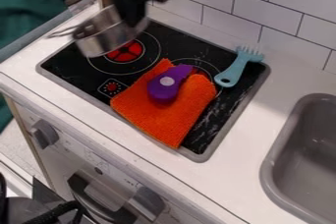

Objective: Put the silver pot on the left burner

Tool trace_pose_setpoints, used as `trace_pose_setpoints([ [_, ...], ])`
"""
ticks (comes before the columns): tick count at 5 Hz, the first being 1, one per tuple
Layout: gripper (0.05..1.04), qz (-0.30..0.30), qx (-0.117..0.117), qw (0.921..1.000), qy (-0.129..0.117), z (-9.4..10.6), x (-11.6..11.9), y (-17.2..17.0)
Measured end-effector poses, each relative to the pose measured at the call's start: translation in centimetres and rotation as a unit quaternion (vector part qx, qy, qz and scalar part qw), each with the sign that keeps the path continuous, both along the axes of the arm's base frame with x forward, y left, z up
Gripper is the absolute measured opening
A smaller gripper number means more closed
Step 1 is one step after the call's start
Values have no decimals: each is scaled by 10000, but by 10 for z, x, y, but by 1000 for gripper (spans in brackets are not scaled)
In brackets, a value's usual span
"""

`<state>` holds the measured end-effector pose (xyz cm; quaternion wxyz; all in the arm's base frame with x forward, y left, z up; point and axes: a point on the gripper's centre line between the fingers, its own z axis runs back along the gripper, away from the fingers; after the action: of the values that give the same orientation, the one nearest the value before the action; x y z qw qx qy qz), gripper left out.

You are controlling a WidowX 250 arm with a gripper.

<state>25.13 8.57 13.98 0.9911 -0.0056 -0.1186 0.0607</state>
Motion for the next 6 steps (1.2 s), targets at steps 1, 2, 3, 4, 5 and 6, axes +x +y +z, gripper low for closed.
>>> trace_pose_setpoints([
  [1, 54, 23, -40, 9999, 162, -13, -23, 10],
  [2, 54, -19, -43, 9997, 254, -26, -34, 15],
  [3, 54, 14, -75, 9995, 308, -41, -34, 15],
  [4, 54, -13, -93, 9994, 340, -55, -19, 10],
  [5, 54, -71, -7, 9997, 251, -61, 5, 11],
  [6, 54, -113, 31, 9996, 273, -67, 23, 14],
])
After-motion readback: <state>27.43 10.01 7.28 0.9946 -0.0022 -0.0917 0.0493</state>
